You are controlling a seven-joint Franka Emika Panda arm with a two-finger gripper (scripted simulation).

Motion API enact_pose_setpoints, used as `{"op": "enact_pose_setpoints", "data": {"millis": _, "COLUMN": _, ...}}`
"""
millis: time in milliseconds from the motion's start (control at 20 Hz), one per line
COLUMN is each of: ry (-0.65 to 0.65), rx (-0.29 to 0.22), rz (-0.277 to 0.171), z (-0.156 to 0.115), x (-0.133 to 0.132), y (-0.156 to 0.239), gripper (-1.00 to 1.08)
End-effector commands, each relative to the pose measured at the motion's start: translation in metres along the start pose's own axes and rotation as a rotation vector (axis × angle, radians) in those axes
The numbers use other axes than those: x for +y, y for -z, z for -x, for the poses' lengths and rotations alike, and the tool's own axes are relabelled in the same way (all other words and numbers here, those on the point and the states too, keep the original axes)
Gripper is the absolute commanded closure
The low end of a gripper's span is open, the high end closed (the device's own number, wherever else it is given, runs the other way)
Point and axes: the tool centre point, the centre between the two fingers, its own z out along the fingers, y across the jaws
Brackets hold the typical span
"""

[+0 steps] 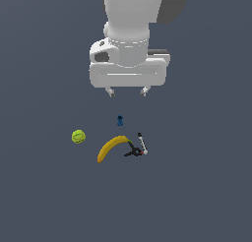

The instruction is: Pick up a designated object from a clutter of objects.

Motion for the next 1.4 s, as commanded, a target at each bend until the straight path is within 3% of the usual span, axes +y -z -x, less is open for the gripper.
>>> {"op": "enact_pose_setpoints", "data": {"millis": 0, "ry": 0.0, "rx": 0.0, "rz": 0.0, "z": 0.0, "x": 0.0, "y": 0.0, "gripper": -0.92}}
{"op": "enact_pose_setpoints", "data": {"millis": 450, "ry": 0.046, "rx": -0.021, "rz": 0.032, "z": 0.003, "x": 0.001, "y": -0.007, "gripper": -0.92}}
{"op": "enact_pose_setpoints", "data": {"millis": 800, "ry": 0.048, "rx": -0.022, "rz": 0.032, "z": 0.003, "x": 0.0, "y": -0.01, "gripper": -0.92}}
{"op": "enact_pose_setpoints", "data": {"millis": 1350, "ry": 0.088, "rx": -0.024, "rz": 0.028, "z": -0.011, "x": -0.017, "y": -0.072, "gripper": -0.92}}
